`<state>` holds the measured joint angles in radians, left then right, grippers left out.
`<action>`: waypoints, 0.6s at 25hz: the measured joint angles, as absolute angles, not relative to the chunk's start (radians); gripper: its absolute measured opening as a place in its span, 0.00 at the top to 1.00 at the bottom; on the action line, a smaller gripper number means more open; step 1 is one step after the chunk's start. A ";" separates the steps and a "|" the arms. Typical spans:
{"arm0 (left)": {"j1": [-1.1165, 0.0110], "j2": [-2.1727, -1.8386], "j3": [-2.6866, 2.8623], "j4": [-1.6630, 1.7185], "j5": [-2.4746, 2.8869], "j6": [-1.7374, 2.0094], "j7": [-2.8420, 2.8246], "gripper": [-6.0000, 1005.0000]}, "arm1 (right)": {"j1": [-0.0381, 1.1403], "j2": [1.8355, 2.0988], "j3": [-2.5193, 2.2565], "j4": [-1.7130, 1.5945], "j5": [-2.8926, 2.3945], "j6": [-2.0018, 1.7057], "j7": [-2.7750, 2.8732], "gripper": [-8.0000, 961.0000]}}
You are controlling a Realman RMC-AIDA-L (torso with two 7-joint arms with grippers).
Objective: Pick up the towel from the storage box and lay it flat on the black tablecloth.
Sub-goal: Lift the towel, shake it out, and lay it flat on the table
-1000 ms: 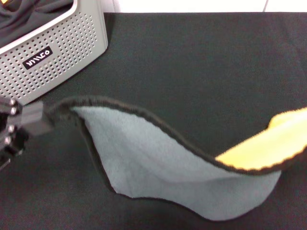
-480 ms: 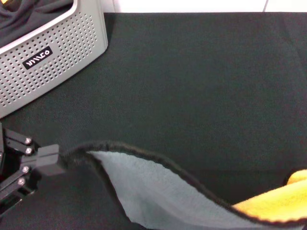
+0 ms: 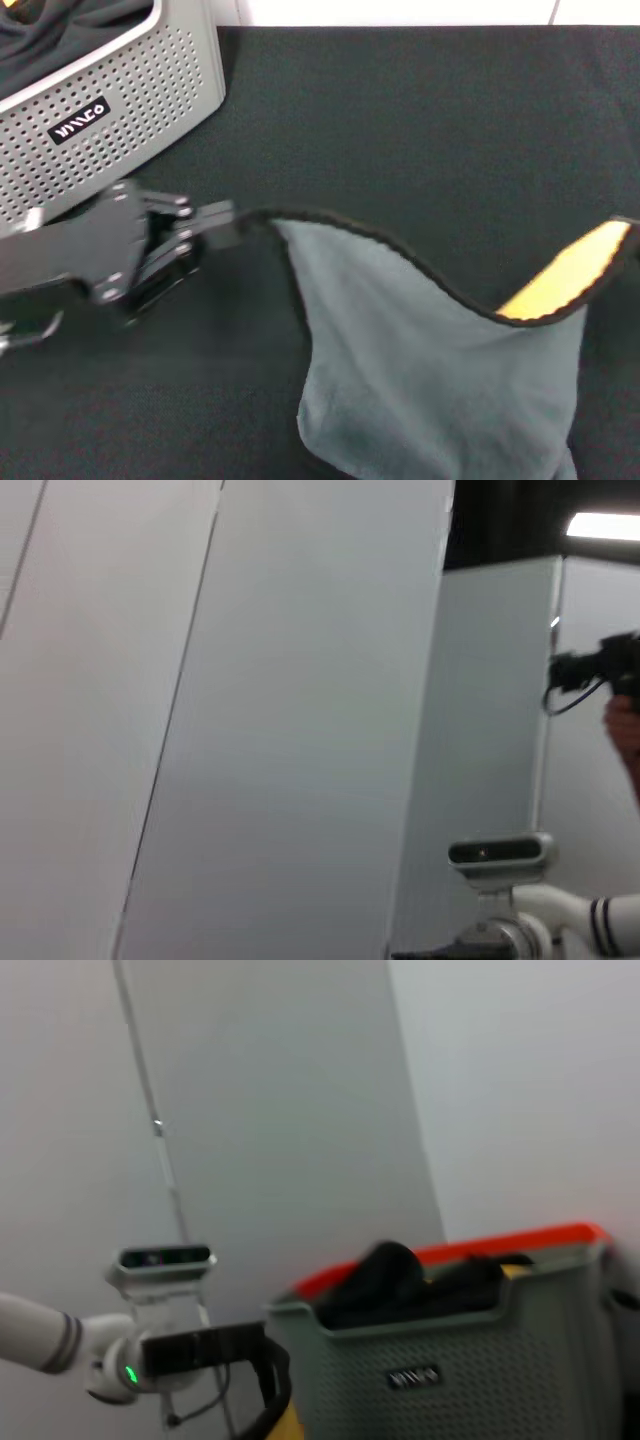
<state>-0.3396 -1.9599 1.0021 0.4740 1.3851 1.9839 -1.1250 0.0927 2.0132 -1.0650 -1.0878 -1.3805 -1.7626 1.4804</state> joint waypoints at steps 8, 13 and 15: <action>-0.418 -2.035 0.993 0.450 1.447 1.727 -1.049 0.99 | 0.259 2.004 -1.064 -0.848 -1.442 -1.568 1.392 0.95; -0.429 -2.060 0.916 0.451 1.441 1.668 -1.005 0.99 | 0.299 2.009 -1.062 -0.820 -1.445 -1.445 1.357 0.95; -0.423 -2.060 0.882 0.454 1.440 1.674 -1.002 0.98 | 0.309 2.010 -1.062 -0.821 -1.445 -1.435 1.353 0.95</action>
